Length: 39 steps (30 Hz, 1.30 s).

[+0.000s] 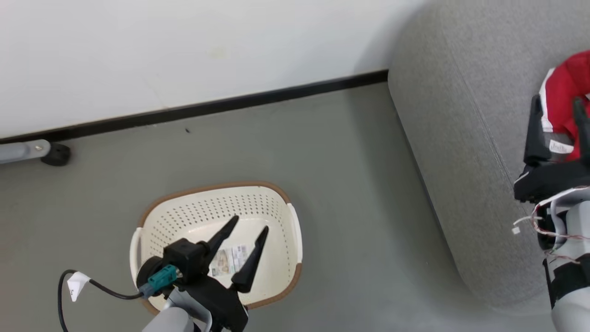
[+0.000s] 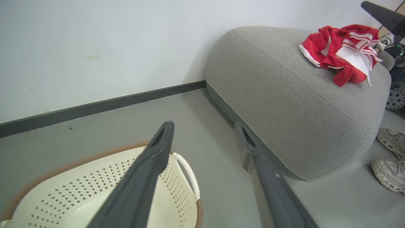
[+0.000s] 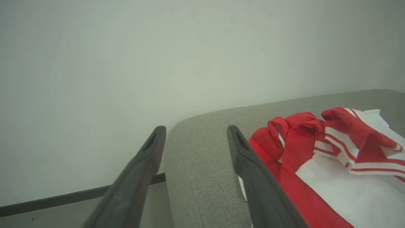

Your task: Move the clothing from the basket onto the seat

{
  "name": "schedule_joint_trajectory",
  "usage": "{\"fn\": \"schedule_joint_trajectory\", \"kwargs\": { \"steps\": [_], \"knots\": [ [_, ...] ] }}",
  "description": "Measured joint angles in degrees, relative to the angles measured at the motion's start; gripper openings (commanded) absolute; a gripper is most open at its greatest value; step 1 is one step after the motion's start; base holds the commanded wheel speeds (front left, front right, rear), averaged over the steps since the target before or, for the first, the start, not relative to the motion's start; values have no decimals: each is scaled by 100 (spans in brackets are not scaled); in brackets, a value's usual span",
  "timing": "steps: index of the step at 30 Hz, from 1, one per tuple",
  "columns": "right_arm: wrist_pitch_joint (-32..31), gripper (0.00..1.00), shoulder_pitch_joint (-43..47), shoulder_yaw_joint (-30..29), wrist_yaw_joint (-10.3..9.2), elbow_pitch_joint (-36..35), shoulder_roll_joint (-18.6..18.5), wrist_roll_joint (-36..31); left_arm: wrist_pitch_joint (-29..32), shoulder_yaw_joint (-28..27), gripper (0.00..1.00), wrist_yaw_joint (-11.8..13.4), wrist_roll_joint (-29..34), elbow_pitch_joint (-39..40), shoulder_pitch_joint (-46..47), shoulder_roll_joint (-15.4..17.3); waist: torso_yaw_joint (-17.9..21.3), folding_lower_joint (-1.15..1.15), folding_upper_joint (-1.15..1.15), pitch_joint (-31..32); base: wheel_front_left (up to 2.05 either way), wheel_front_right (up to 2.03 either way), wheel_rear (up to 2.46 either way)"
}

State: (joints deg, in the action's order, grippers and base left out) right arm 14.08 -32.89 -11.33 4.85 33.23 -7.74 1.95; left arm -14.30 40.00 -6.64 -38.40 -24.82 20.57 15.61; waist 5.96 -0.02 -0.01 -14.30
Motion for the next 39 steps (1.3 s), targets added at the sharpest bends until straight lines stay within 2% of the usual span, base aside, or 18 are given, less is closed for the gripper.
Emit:
{"fn": "schedule_joint_trajectory", "kwargs": {
  "steps": [7, 12, 23, 30, 39],
  "knots": [
    [14, 100, 326, 192, 122, -32, 270, 143, 0, -503, 100, 248, -20, -318, -87, -122, -388, 0, 0, 425, 0, 0, 0],
    [15, 100, 443, 438, 172, 76, 298, 164, 0, -730, 100, 392, -18, -465, -229, -127, -661, 1, 0, 650, 0, 0, 0],
    [16, 100, 1037, 1079, 205, 167, 426, 227, 0, -1434, 100, 883, 29, -648, -469, -118, -1142, 1, 1, 1118, 0, 0, 0],
    [19, 100, 1475, 1417, 205, -49, 461, 320, 0, -1892, 100, 1077, 113, -597, -781, 8, -1319, 1, 1, 1366, 0, 0, 0],
    [20, 100, 1864, 1626, 207, -396, 474, 500, 0, -2196, 100, 1170, 435, -365, -965, 101, -1332, 2, 1, 1444, 0, 0, 0]
  ]
}}
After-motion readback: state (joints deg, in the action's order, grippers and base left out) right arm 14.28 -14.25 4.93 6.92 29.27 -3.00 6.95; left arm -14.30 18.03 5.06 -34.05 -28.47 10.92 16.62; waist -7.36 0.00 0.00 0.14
